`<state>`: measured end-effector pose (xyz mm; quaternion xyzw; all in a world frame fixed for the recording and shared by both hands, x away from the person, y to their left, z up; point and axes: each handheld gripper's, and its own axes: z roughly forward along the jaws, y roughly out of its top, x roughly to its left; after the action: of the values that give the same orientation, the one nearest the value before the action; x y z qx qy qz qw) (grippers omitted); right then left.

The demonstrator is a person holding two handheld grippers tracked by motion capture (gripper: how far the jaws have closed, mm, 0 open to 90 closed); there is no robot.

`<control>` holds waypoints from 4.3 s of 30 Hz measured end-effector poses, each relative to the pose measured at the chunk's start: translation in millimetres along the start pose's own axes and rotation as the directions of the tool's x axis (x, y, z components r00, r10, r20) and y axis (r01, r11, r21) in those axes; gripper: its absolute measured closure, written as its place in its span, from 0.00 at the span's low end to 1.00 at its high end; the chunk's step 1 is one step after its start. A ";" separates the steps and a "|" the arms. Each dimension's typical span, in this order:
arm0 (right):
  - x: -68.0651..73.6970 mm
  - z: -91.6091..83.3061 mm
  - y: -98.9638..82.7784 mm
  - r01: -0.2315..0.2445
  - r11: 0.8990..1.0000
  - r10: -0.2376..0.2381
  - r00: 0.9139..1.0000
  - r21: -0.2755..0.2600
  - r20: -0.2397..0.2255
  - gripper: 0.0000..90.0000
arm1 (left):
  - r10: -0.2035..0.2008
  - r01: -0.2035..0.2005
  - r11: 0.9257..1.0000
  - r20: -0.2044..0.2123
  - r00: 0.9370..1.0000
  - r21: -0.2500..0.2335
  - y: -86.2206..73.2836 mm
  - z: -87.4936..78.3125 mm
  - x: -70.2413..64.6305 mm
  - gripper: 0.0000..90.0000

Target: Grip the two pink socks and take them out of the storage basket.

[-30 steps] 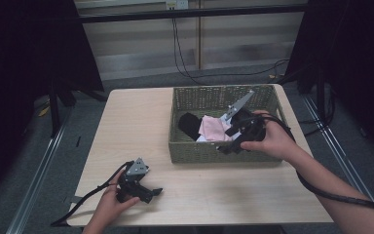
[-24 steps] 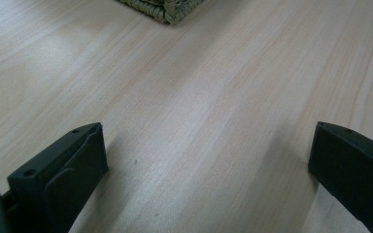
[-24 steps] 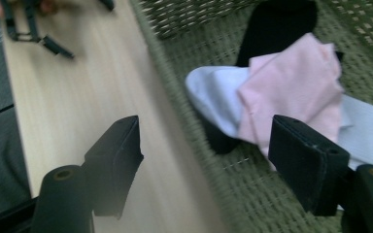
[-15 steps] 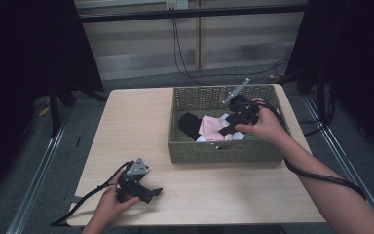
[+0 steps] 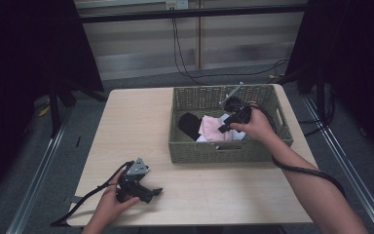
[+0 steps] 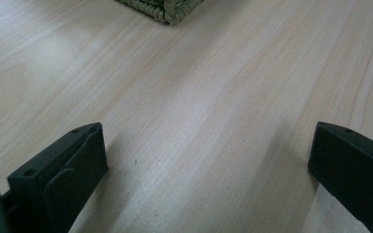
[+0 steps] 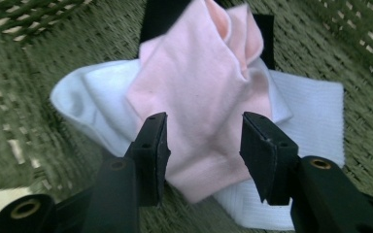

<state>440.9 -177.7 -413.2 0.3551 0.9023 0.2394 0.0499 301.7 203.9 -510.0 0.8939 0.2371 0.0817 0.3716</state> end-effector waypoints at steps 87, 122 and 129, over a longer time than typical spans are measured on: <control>22.9 -148.9 -12.9 0.127 0.986 -0.140 0.983 -0.106 -0.120 0.94 | 0.003 -0.003 1.000 0.001 1.000 0.006 0.3 -0.4 0.3 0.00; 76.4 -153.8 -26.0 0.255 0.950 -0.291 0.933 -0.181 -0.212 0.94 | 0.001 -0.001 1.000 0.001 1.000 0.002 0.1 -0.2 0.0 0.00; 86.6 -148.3 -28.3 0.274 0.944 -0.313 0.921 -0.186 -0.231 0.94 | 0.000 0.000 1.000 0.000 1.000 0.004 0.0 -0.3 0.0 0.00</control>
<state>320.6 -196.8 -288.9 0.1766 0.9236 0.3402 -0.0055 301.6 204.1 -509.8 0.8946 0.2373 0.0811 0.3699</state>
